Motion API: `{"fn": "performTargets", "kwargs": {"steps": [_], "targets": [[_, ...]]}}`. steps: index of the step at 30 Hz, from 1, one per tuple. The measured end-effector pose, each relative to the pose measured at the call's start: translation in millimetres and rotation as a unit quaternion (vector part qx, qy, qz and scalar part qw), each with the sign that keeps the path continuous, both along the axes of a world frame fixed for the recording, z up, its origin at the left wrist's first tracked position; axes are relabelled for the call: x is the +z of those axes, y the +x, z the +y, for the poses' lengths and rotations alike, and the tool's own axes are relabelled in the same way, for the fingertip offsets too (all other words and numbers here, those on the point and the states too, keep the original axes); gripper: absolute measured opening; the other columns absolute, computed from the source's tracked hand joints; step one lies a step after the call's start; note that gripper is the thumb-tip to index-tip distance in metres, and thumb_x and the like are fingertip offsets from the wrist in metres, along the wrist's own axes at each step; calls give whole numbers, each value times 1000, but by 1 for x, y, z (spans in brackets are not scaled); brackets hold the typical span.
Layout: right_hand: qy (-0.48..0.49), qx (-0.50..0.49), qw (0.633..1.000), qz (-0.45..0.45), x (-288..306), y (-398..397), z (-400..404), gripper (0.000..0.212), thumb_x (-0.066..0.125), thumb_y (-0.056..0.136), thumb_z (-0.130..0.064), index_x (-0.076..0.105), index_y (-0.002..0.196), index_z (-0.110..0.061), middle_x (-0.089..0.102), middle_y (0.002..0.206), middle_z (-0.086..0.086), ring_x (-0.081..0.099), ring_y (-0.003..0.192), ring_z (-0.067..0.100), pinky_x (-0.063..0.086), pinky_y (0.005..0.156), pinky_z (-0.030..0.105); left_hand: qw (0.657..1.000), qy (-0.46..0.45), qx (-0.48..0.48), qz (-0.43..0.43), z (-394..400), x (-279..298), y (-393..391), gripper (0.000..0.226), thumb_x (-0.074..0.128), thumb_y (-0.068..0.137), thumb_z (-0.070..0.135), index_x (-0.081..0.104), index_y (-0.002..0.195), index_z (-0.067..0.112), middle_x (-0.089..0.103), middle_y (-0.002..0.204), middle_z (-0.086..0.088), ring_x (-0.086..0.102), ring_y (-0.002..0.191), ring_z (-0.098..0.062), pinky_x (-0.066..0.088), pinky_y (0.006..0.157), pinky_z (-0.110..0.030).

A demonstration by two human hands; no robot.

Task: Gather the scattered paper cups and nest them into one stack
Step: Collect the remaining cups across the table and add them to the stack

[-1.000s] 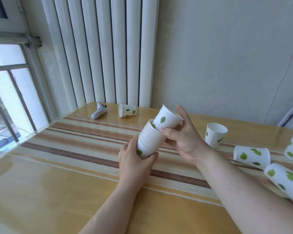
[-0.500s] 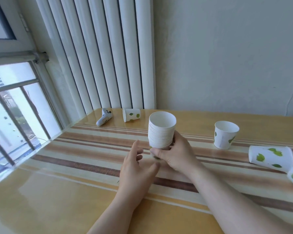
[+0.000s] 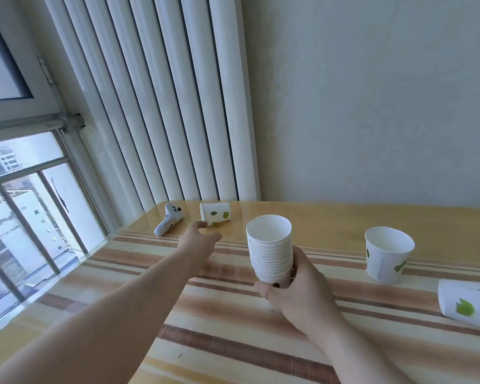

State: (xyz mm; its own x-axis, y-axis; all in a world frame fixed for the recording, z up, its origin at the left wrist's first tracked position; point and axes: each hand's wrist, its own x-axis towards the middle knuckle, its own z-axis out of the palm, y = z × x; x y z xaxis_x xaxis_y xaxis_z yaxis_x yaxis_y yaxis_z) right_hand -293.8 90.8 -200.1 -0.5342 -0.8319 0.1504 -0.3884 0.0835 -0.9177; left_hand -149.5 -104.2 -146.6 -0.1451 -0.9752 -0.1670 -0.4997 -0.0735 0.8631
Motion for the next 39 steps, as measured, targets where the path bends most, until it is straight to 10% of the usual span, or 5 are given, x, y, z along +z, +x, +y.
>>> {"fn": "performTargets", "kwargs": {"steps": [4,10,15,21,39], "targets": [[-12,6,1000,5,-7,-3,-4,56,93,68,-44,56,108,-56,68,102,-43,66,91,-12,57,79,25,997,-28,72,20,-54,-16,-18,77,69,100,42,35,169,31,58,150,-12,62,105,-25,50,73,-36],[-6,6,1000,15,-10,-5,-8,55,95,68,-43,60,109,-50,68,104,-44,67,93,-12,54,75,19,996,-41,76,9,-74,-26,-38,60,70,101,46,58,156,26,70,129,-4,69,93,-23,54,61,-32],[-4,2,1000,12,-7,-3,-7,55,94,66,-45,57,106,-55,66,105,-46,67,91,-11,56,76,23,960,13,44,276,-30,-24,-29,29,58,110,41,65,137,30,73,126,2,67,118,-24,55,111,-45],[26,32,999,18,3,1,-1,65,88,74,-42,52,125,-56,73,109,-27,68,103,1,58,89,37,886,11,-40,462,61,42,9,31,69,106,20,55,134,17,69,121,-12,72,117,-33,61,105,-45],[60,10,997,40,19,9,112,70,92,72,-42,54,131,-42,71,117,-22,69,109,5,56,90,33,931,-170,-243,212,202,79,15,108,89,91,18,18,170,37,75,124,0,80,101,-6,63,85,-22]]}}
